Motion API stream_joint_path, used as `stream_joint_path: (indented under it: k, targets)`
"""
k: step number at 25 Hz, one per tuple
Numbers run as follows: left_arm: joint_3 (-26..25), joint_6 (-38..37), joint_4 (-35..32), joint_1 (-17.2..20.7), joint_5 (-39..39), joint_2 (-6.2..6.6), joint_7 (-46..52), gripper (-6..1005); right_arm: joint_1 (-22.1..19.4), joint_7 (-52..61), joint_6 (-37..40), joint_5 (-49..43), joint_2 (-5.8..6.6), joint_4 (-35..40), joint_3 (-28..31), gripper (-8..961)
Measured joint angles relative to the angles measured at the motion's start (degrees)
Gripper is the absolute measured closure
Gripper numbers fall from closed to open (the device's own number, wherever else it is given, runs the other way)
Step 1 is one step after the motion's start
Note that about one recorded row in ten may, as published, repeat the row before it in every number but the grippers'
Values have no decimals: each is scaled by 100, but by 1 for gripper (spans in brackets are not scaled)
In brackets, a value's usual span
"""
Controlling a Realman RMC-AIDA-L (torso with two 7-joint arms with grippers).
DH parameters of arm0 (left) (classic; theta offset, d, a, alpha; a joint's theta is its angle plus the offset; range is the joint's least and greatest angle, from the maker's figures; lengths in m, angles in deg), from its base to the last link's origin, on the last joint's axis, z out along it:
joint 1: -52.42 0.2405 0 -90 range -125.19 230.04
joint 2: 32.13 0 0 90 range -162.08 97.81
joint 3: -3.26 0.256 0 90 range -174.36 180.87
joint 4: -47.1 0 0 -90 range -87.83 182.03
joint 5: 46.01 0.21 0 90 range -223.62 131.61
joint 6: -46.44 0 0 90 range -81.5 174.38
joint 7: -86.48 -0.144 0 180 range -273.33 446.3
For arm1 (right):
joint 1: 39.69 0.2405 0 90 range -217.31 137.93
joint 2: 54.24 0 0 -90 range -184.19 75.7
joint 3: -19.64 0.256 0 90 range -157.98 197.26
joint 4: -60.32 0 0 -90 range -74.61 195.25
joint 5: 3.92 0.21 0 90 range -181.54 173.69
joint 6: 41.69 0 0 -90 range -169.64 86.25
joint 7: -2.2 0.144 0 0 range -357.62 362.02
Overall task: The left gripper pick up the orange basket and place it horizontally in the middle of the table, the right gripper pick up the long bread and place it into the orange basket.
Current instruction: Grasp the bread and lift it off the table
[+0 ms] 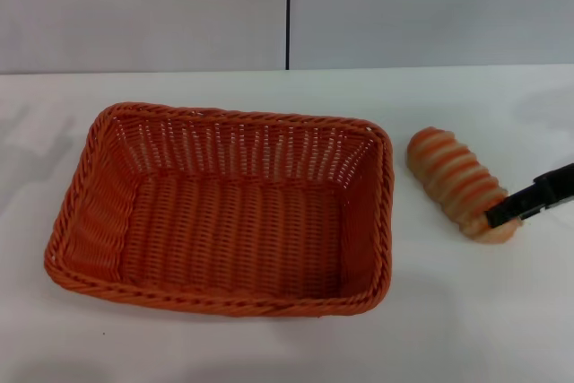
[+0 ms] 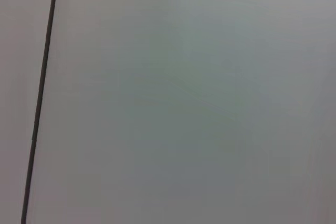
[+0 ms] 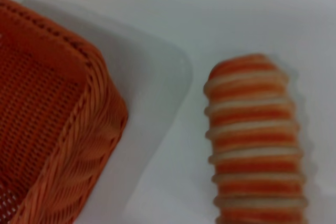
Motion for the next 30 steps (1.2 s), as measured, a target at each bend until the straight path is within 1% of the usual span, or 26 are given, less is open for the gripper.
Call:
stream_joint_path:
  k: [1, 6, 14, 20, 30]
  targets:
    - [0, 0, 0, 0, 0, 0, 0, 274, 50, -45, -91, 0, 9, -195, -17, 340]
    - [-33, -14, 6, 7, -3, 0, -16, 273, 99, -66, -264, -36, 18, -416, -21, 341]
    - [-45, -83, 4, -8, -3, 0, 3, 273, 73, -23, -514, -102, 30, -597, -18, 344]
    - [-50, -113, 4, -10, -2, 0, 10, 273, 54, -11, -711, -143, 86, -861, 20, 345]
    - [-57, -132, 4, 20, -2, 7, 29, 273, -7, -7, -723, -90, 92, -682, 92, 348]
